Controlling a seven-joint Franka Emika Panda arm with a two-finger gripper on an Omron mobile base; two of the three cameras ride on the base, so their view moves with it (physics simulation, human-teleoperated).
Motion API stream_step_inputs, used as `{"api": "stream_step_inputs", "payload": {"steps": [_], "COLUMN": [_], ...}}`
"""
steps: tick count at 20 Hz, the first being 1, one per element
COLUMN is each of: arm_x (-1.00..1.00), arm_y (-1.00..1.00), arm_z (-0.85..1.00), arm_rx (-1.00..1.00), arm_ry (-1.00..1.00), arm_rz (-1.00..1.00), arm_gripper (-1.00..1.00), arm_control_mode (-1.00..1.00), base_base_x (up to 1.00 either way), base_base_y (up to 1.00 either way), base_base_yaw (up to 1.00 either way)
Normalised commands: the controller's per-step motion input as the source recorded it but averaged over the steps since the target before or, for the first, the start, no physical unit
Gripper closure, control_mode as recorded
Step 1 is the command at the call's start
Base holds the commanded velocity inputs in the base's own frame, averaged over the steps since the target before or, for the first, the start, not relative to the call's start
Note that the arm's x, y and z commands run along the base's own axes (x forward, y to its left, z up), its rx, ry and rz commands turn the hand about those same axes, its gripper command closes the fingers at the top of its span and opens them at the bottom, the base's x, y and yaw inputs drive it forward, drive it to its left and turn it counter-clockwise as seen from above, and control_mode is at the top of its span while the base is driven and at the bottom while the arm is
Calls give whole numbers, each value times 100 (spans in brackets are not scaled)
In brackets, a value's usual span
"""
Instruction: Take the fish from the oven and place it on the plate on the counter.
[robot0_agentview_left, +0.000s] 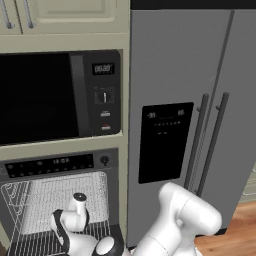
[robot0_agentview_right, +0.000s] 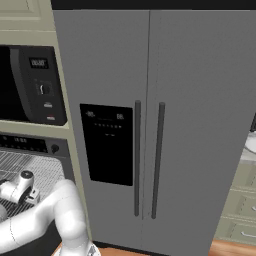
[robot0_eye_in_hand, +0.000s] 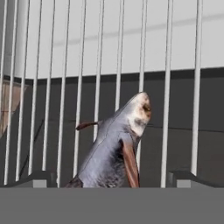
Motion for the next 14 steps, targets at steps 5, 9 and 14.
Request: {"api": "stream_step_inputs", "payload": {"steps": [5, 9, 14], "arm_x": [0, -11, -15], "arm_y": [3, 0, 1], "arm_z": [-24, -28, -29], "arm_rx": [0, -4, -13], "arm_ry": [1, 5, -2], "arm_rz": [0, 0, 0], "arm_gripper": [-100, -100, -100], "arm_control_mode": [-100, -100, -100], "base_base_x": [0, 0, 0], "base_base_y": [0, 0, 0], "base_base_yaw": [0, 0, 0]}}
